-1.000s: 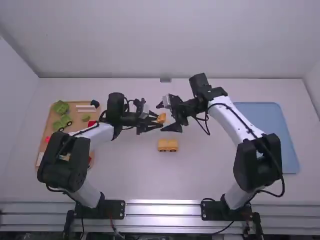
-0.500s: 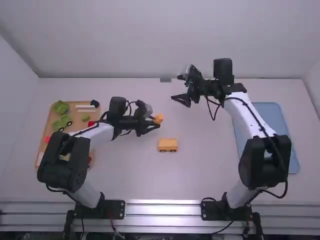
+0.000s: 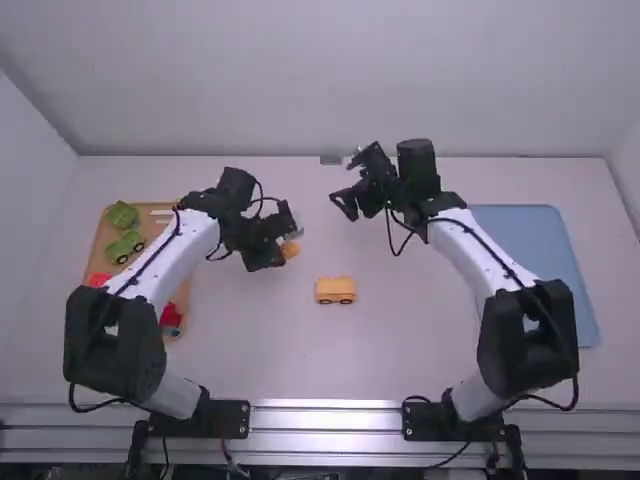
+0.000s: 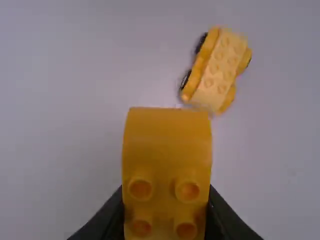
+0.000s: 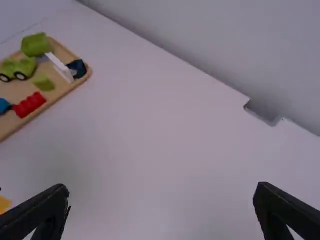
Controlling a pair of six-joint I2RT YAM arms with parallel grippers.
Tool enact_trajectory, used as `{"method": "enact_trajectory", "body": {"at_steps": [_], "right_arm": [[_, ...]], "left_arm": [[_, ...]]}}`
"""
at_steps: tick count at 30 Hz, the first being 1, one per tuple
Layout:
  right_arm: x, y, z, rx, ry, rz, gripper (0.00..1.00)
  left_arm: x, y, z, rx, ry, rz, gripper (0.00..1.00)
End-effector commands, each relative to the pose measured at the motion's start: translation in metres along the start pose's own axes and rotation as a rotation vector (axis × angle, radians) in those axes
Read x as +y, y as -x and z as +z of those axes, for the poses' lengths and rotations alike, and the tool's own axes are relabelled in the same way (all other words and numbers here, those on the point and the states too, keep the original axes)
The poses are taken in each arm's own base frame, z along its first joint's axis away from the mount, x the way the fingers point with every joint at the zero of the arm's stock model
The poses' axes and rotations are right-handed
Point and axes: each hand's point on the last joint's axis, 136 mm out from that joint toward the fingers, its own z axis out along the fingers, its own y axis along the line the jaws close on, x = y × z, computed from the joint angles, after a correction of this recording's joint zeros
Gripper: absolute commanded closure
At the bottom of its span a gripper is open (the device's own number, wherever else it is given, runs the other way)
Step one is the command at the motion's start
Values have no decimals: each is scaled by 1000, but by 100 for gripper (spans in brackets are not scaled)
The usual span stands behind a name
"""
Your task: Assemble lego blocks to make yellow taxi
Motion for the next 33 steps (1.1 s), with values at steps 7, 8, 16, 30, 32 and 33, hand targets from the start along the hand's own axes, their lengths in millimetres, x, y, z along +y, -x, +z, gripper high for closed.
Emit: {"method": "enact_trajectory", "body": {"at_steps": [7, 8, 16, 30, 32, 33], "right_arm": [[2, 6, -10, -8, -21, 18, 1], [-1, 6, -11, -11, -27, 25, 1], [-8, 7, -15, -20, -40, 29, 1], [-2, 6, -12, -12, -27, 23, 1], [-4, 6, -13, -13, -32, 25, 1], [-7, 6, -14, -15, -37, 29, 1]], "left_arm": [[-9, -45, 52, 78, -40, 314, 70], [-11, -49, 57, 74, -42, 315, 70], [-22, -64, 98, 131, -15, 278, 69], [-25, -70, 120, 195, -18, 300, 1], [-25, -69, 121, 201, -14, 308, 1], [-21, -69, 120, 211, 0, 316, 1]]}}
